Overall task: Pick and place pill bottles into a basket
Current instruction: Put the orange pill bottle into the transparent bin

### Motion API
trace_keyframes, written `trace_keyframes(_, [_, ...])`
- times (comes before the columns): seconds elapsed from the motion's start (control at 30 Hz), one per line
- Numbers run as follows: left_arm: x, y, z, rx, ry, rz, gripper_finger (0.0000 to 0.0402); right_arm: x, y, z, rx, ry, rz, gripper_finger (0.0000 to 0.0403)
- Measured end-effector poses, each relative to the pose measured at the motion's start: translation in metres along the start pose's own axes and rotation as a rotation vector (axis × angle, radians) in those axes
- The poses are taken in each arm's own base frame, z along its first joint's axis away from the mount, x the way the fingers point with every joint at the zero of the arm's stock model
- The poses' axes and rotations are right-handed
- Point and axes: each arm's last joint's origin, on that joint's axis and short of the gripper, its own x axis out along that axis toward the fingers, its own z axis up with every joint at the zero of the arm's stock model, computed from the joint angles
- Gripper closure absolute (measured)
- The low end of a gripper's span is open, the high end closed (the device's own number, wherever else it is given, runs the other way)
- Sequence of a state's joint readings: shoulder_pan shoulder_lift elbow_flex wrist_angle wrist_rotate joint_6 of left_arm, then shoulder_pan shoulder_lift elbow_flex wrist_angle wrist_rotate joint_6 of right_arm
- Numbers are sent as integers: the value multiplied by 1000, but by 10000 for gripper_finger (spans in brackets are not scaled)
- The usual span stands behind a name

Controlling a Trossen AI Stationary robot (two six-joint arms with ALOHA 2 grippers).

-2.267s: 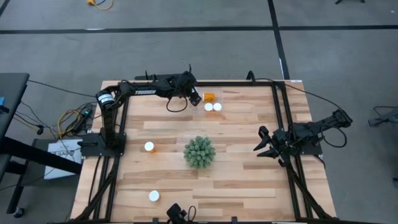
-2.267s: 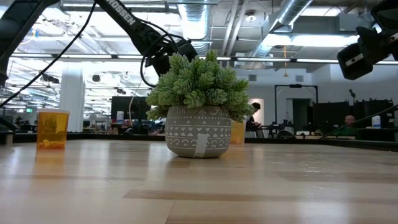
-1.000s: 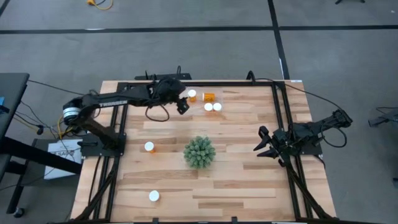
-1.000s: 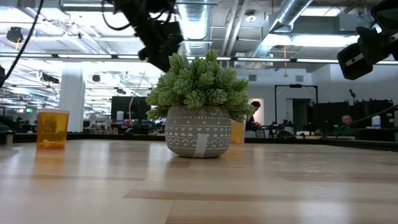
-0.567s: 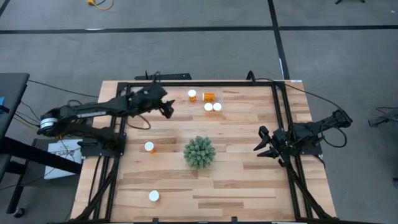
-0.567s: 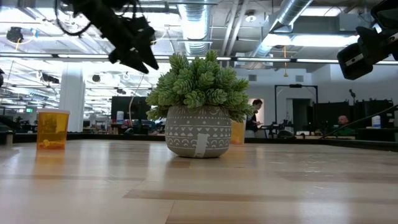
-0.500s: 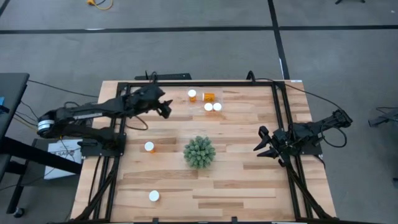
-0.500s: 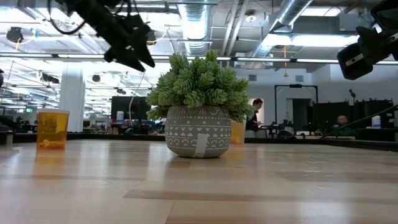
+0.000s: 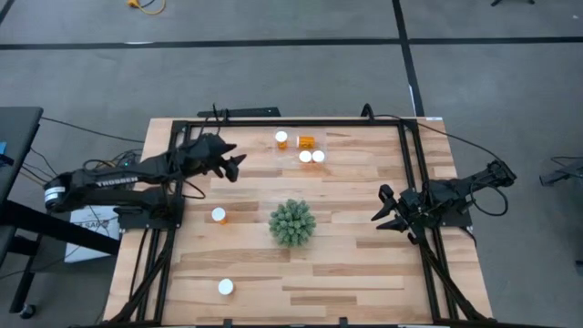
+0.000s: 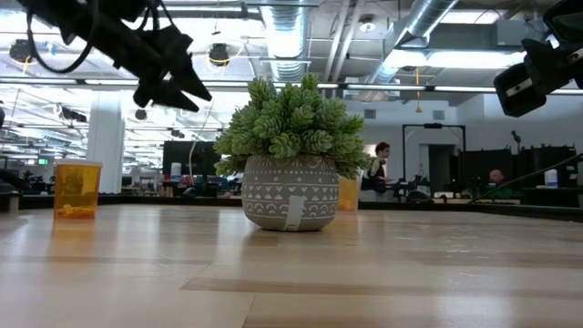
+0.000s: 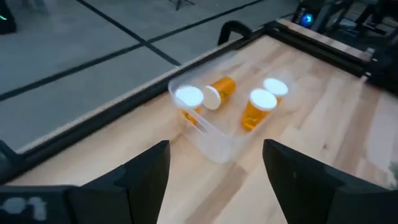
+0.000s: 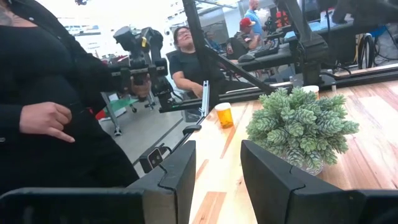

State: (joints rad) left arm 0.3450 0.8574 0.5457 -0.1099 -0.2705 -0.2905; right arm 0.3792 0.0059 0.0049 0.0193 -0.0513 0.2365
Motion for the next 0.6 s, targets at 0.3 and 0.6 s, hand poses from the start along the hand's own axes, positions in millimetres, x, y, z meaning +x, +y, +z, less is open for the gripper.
trace_keyframes(0.3, [4, 3, -21, 14, 72, -49, 155, 0, 0, 0, 0, 0, 0, 283])
trace_keyframes(0.6, [2, 2, -34, 140, 225, -149, 155, 0, 0, 0, 0, 0, 0, 283])
